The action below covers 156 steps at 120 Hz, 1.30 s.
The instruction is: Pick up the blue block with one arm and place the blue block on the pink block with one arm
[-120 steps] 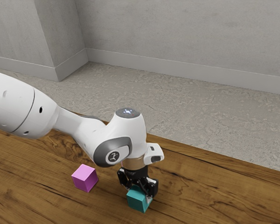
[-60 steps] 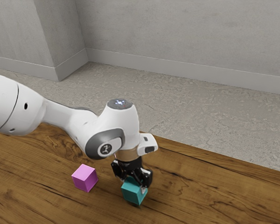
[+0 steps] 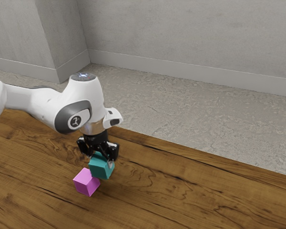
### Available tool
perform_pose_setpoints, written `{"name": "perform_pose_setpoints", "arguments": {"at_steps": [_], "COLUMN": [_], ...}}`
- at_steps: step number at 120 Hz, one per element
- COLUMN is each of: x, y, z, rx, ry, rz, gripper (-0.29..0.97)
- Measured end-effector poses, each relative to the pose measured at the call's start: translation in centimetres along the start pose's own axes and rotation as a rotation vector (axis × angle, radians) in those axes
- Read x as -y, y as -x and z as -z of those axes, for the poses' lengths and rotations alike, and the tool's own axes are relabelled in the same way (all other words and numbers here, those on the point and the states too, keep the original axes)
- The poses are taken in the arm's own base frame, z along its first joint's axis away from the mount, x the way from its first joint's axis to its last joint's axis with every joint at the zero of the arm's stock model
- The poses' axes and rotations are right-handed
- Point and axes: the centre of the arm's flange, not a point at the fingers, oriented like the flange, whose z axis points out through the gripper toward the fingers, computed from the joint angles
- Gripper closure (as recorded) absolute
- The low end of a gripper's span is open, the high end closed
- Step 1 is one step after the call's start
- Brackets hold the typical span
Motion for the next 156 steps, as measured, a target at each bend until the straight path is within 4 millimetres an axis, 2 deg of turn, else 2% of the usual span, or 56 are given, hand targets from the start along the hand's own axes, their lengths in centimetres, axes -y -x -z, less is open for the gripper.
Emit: {"name": "perform_pose_setpoints", "arguments": {"at_steps": [12,33,68,98,156], "x": [2.3,3.2,7.2,7.6,8.7], "y": [0.3,1.6,0.9,1.8,1.5], "z": [0.7,0.9,0.5,-0.1,-0.5], "rx": [0.007,0.023,0.053,0.064,0.069], "ry": [-0.013,-0.03,-0.003,0.024,0.053], "rz": [0.014,-0.016,-0.008,-0.067,-0.119], "gripper": [0.3,0.3,0.3,0.3,0.3]}}
